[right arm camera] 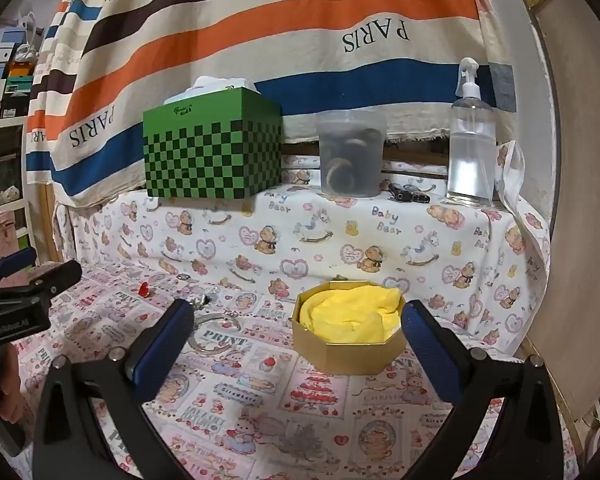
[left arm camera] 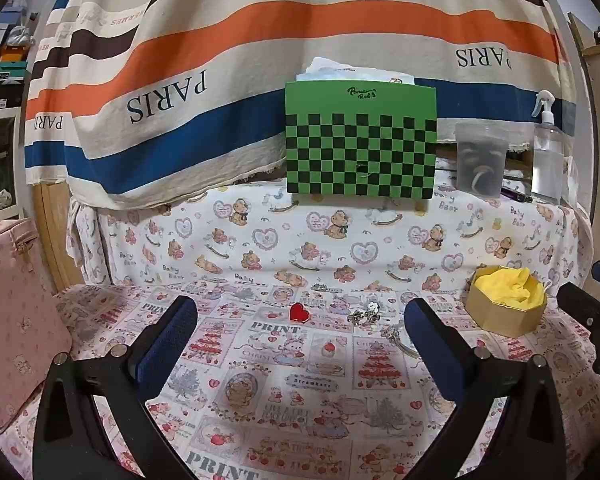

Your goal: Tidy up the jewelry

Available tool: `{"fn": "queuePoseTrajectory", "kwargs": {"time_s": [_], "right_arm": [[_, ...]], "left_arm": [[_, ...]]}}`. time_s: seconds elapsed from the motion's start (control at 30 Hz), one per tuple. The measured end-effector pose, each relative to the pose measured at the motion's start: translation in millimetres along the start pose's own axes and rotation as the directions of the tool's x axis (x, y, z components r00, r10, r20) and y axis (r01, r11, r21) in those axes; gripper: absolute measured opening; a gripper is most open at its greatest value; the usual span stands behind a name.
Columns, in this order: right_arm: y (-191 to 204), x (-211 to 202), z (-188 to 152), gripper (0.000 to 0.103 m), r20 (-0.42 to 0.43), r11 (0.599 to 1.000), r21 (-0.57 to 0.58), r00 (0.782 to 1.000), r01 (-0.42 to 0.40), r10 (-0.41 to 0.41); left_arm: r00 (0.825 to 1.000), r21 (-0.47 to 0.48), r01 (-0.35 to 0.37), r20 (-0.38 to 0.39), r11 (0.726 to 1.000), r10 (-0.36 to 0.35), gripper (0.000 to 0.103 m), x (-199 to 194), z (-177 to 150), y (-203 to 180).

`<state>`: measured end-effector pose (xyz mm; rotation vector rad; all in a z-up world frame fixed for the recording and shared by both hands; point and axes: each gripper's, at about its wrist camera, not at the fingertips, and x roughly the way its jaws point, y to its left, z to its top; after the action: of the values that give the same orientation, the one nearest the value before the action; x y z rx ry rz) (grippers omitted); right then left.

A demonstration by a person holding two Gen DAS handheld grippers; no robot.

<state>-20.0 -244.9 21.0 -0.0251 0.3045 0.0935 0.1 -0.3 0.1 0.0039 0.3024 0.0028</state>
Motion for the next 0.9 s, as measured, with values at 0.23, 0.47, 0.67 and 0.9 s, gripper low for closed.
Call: {"fn": "queuePoseTrajectory", "kwargs": {"time_s": [0.23,0.47,0.67,0.9], "right_arm": [[-6,-3,1,0.103,0.006,1.000,0.028,1.000,0.000,0.000],[4,-5,-1,0.103,0.013,0.998,-0.017,0.999,-0.053,0.053],[2,-4,0,0.103,0.010,0.999,-0.008,0.999,-0.032,0.033],[2,-4,0,0.103,0.008,0.999,-0.011,0.999,-0.045,0.045]], "left_arm": [[1.000,-0.001,0.002,-0.003,1.000,-0.002,0.103,2,0,-2],[1.000,-0.008,0.006,0.003,1.000,-0.006,0.103,-1,0,-1],[1.000,-0.012,0.006,-0.002,1.000,-0.006,0.103,-1,0,3],[1.000,-0.009,0.003,0.001,1.000,-0.003,0.103,-2,1,2]]}}
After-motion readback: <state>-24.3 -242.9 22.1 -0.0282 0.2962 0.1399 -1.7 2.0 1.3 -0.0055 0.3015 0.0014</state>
